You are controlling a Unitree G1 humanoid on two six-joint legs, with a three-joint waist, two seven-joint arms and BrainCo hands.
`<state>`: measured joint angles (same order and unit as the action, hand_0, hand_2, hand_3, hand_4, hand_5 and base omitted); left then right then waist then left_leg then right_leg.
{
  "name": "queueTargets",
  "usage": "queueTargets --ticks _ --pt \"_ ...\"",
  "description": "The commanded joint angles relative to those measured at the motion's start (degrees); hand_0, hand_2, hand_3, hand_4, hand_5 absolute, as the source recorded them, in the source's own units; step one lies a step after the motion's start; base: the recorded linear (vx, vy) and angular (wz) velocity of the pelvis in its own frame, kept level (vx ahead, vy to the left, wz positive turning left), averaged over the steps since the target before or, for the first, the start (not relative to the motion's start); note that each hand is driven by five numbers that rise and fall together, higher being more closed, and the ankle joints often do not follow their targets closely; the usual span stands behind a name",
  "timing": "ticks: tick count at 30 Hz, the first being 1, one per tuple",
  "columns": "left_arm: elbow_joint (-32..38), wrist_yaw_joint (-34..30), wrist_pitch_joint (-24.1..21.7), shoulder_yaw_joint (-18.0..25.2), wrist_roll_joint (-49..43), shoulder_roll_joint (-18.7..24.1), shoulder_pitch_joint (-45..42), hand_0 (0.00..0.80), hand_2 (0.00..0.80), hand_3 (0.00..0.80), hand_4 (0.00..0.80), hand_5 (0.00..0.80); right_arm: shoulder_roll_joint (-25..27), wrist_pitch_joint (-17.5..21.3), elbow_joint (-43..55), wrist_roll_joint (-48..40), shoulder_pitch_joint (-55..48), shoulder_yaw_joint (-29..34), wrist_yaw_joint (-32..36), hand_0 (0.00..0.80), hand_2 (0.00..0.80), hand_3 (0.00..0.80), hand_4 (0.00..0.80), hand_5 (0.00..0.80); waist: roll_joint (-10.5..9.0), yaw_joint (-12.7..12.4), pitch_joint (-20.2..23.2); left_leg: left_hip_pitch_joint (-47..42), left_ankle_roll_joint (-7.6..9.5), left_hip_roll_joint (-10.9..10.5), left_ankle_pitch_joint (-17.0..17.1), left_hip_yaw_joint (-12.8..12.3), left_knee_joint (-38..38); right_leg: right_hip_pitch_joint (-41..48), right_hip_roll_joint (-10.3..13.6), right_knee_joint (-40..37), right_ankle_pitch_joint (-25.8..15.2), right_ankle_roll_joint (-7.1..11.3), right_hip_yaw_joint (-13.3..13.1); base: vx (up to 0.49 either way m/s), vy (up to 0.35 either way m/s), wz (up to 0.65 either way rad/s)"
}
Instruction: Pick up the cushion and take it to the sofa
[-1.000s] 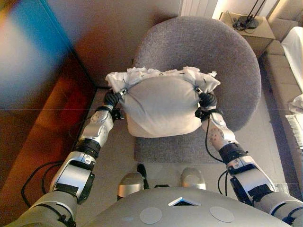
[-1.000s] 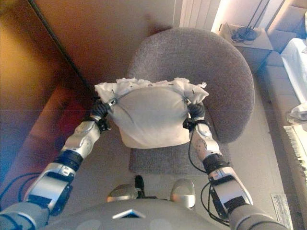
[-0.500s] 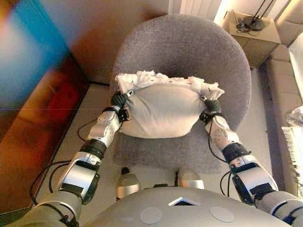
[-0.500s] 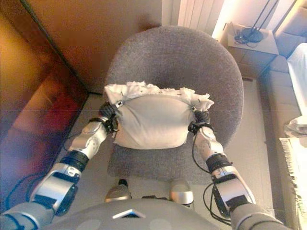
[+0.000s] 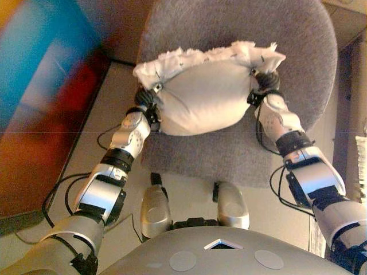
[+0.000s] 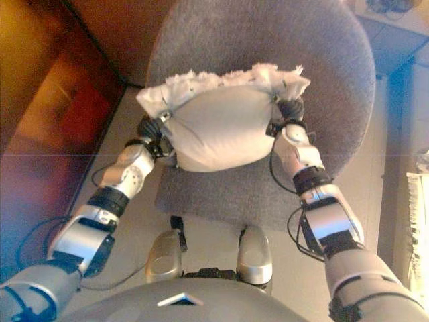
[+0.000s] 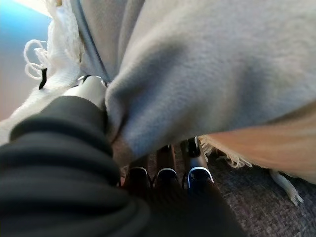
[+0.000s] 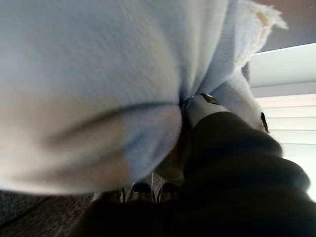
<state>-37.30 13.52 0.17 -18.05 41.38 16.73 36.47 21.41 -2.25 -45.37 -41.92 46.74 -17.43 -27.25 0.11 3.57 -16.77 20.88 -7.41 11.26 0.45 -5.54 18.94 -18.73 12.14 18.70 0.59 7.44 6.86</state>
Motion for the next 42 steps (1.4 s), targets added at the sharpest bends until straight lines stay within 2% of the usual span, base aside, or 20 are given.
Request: queueTargets --ticks 1,5,13,14,15,16,23,29,34,36,39,42 --pt "1.8 2.0 -4.9 -3.3 0.9 -1.0 5.1 0.8 0.8 0.8 0.8 0.8 0.6 2.3 0.5 2.2 5.0 -1.2 2.4 0.8 0.8 0.8 0.8 0.8 -0.61 -1.6 0.4 0.9 -3.23 3.4 -4.3 2.4 7.2 -1.7 4.5 1.9 -2.0 3.83 -3.4 -0.113 0.002 0.06" --pt "2.9 1.7 -4.6 -2.4 1.7 0.2 5.9 0.8 0.8 0.8 0.8 0.8 1.8 1.1 -2.0 2.2 6.9 -1.0 3.4 0.8 0.8 0.8 0.8 0.8 -0.61 -2.9 -2.0 5.0 -3.39 2.9 -4.1 4.2 8.9 -4.7 4.6 3.8 -1.6 3.72 -2.9 -0.105 -0.037 0.09" --pt "3.6 0.9 -4.7 -2.8 2.0 0.5 7.1 0.8 0.8 0.8 0.8 0.8 1.9 2.3 -7.2 0.6 11.4 -0.9 4.1 0.8 0.8 0.8 0.8 0.8 -0.4 -4.5 -4.5 7.9 -3.19 1.6 -3.6 6.0 10.0 -7.3 4.2 6.5 -0.8 3.14 -2.8 -0.029 -0.004 0.08" --pt "3.5 1.4 -4.7 -2.7 2.0 0.4 7.0 0.8 0.8 0.8 0.8 0.8 1.6 2.5 -7.3 0.7 11.5 -0.9 4.2 0.047 0.047 0.047 0.047 0.047 -0.52 -4.6 -4.5 7.7 -3.18 1.6 -3.5 6.0 9.8 -7.1 4.1 6.4 -0.8 3.14 -2.7 0.039 -0.021 0.01" --pt "3.4 1.6 -4.8 -2.5 2.3 0.4 7.1 0.166 0.166 0.166 0.166 0.166 1.5 1.8 -7.4 1.3 11.7 -0.8 4.4 0.0 0.0 0.0 0.0 0.0 -0.7 -4.7 -4.5 7.6 -3.17 1.5 -3.4 6.1 9.7 -6.9 4.0 6.3 -0.8 3.16 -2.6 0.038 -0.026 0.0" --pt "3.2 1.9 -5.0 -2.3 2.1 0.2 7.1 0.0 0.0 0.0 0.0 0.0 1.5 1.6 -7.4 1.3 11.8 -0.9 4.3 0.0 0.0 0.0 0.0 0.0 -0.81 -4.8 -4.5 7.5 -3.19 1.5 -3.4 6.2 9.6 -6.8 3.9 6.1 -0.8 3.17 -2.6 0.046 -0.035 0.0" --pt "6.0 3.4 -6.4 -0.6 2.0 0.8 4.5 0.0 0.0 0.0 0.0 0.0 3.2 2.0 -4.6 1.6 9.2 0.0 2.8 0.0 0.0 0.0 0.0 0.0 -1.85 -5.3 -3.4 5.0 -3.4 1.4 -2.9 6.2 7.5 -2.7 3.5 2.4 -1.3 3.37 -1.6 0.068 -0.03 -0.01" --pt "9.8 2.5 -3.7 2.1 2.5 2.5 -3.0 0.0 0.0 0.0 0.0 0.0 8.3 -1.3 -2.8 2.4 4.3 1.8 1.9 0.0 0.0 0.0 0.0 0.0 -3.18 -6.3 0.0 -1.4 -3.42 2.1 -1.3 4.5 2.1 5.3 2.9 -4.3 -2.0 3.92 0.1 0.169 -0.034 0.09" --pt "12.7 1.5 -4.2 4.1 4.1 3.6 -9.0 0.0 0.0 0.0 0.0 0.0 11.6 0.4 0.6 4.3 0.7 5.0 -2.7 0.0 0.0 0.0 0.0 0.0 -3.5 -7.1 3.8 -7.4 -3.14 2.1 0.5 3.2 -4.4 11.4 2.2 -10.0 -2.8 4.28 1.5 0.205 0.029 0.14" --pt "15.5 0.3 -3.8 6.1 3.9 3.8 -13.2 0.0 0.0 0.0 0.0 0.0 12.7 1.5 3.6 3.6 -3.1 8.1 -4.4 0.0 0.0 0.0 0.0 0.0 -3.62 -7.3 5.9 -10.4 -2.88 1.9 1.0 2.4 -7.4 13.8 1.6 -12.7 -3.2 4.34 1.8 0.23 0.054 0.16" --pt "18.7 -2.1 -3.1 8.0 3.5 4.5 -18.5 0.0 0.0 0.0 0.0 0.0 12.9 2.8 7.5 4.0 -9.0 12.5 -5.5 0.0 0.0 0.0 0.0 0.0 -3.77 -7.5 8.1 -13.4 -2.67 1.8 1.3 1.5 -10.1 16.4 1.3 -15.1 -3.8 4.38 2.3 0.188 0.048 0.19" --pt "22.7 -5.3 -3.4 10.7 1.2 5.4 -25.4 0.0 0.0 0.0 0.0 0.0 11.8 5.6 15.4 8.4 -17.7 17.9 -6.1 0.0 0.0 0.0 0.0 0.0 -3.43 -7.3 10.0 -16.1 -2.13 1.4 1.2 0.2 -12.2 18.1 1.4 -16.8 -4.3 4.43 2.7 0.111 0.08 0.06"
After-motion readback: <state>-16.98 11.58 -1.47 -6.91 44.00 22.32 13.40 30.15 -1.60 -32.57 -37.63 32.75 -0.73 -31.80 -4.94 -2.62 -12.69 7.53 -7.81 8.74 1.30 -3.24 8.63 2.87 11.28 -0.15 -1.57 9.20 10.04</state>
